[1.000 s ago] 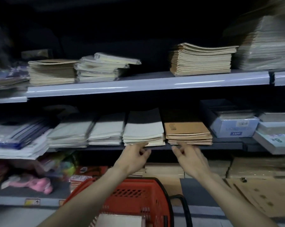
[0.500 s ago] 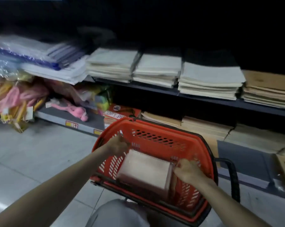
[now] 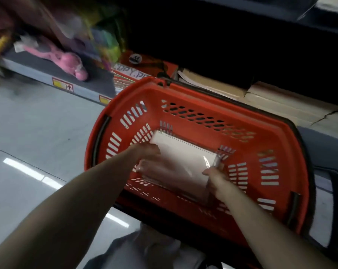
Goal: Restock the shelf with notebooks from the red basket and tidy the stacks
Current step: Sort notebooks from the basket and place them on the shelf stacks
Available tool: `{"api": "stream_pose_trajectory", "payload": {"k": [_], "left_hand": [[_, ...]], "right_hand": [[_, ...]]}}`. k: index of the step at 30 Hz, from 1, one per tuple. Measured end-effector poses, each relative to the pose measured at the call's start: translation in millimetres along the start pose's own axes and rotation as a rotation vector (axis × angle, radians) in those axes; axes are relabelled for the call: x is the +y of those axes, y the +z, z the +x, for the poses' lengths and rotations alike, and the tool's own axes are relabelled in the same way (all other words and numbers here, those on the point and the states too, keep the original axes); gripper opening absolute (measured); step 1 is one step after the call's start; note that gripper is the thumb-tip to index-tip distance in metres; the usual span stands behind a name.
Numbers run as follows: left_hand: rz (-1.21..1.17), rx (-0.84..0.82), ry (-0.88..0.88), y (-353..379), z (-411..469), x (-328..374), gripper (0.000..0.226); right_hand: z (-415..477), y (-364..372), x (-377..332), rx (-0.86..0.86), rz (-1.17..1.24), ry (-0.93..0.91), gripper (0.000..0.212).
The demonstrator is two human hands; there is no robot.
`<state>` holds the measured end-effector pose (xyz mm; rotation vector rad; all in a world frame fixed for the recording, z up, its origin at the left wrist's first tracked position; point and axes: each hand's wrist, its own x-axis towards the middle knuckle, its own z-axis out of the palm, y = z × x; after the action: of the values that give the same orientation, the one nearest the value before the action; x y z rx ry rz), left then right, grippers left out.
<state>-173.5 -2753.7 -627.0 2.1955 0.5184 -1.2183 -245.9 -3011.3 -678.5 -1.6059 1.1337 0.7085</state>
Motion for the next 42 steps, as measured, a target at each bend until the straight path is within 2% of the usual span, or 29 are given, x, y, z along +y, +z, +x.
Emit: {"api": "stream_pose_trajectory", "payload": {"k": [2, 4, 6, 10, 12, 14, 16, 21, 22, 25, 27, 28, 31, 33, 35, 37, 38, 41, 42], "left_hand": [[0.048, 0.033, 0.055, 1, 9, 0, 0.056], [0.038, 0.084, 0.058, 2, 12, -2, 0.051], [0.005, 0.052, 0.065, 2, 4, 3, 0.049], [-0.056, 0.152, 0.027, -4, 0, 6, 0.048], [-0.14, 0.187, 0.007, -10, -9, 13, 0.048], [-0.198, 0.25, 0.027, -16, -21, 21, 0.047], [-0.236, 0.331, 0.052, -21, -42, 24, 0.046], [-0.393, 0.39, 0.161, -46, -113, 24, 0.047], [-0.431, 0.41, 0.199, -50, -130, 26, 0.047], [-0.531, 0.465, 0.356, -61, -197, 41, 0.045], [-0.572, 0.493, 0.431, -68, -242, 49, 0.037], [-0.578, 0.501, 0.459, -72, -261, 51, 0.039], [-0.615, 0.47, 0.544, -90, -304, 59, 0.064], [-0.666, 0.445, 0.574, -106, -324, 62, 0.07], [-0.781, 0.406, 0.602, -113, -357, 64, 0.053], [-0.882, 0.295, 0.627, -120, -379, 67, 0.033], [-0.919, 0.25, 0.646, -125, -388, 68, 0.03], [-1.127, 0.142, 0.755, -140, -395, 73, 0.02], [-1.226, 0.113, 0.793, -146, -396, 74, 0.017]], "right_hand": [[-8, 3, -5, 0.0, 0.04, -0.009, 0.038], [-17, 4, -8, -0.055, 0.069, 0.004, 0.037], [-20, 0, -11, -0.086, 0.1, -0.006, 0.041], [39, -4, 7, -0.113, 0.188, -0.074, 0.087], [70, -5, 16, -0.119, 0.213, -0.107, 0.096], [44, -9, 2, -0.135, 0.228, -0.114, 0.089], [-8, -18, -20, -0.147, 0.204, -0.134, 0.072], [-108, -53, -53, -0.16, 0.215, -0.31, 0.03], [-126, -62, -59, -0.171, 0.232, -0.354, 0.029], [-190, -96, -75, -0.198, 0.273, -0.478, 0.044], [-236, -117, -82, -0.225, 0.321, -0.571, 0.021], [-257, -127, -83, -0.233, 0.344, -0.6, 0.016], [-309, -146, -86, -0.211, 0.399, -0.687, 0.024], [-335, -153, -90, -0.161, 0.407, -0.742, 0.029], [-359, -159, -97, -0.116, 0.444, -0.764, 0.027], [-378, -163, -104, -0.093, 0.485, -0.799, 0.027], [-387, -164, -108, -0.084, 0.496, -0.819, 0.033], [-403, -161, -127, -0.044, 0.597, -0.817, 0.074], [-408, -157, -134, -0.041, 0.632, -0.818, 0.073]]}}
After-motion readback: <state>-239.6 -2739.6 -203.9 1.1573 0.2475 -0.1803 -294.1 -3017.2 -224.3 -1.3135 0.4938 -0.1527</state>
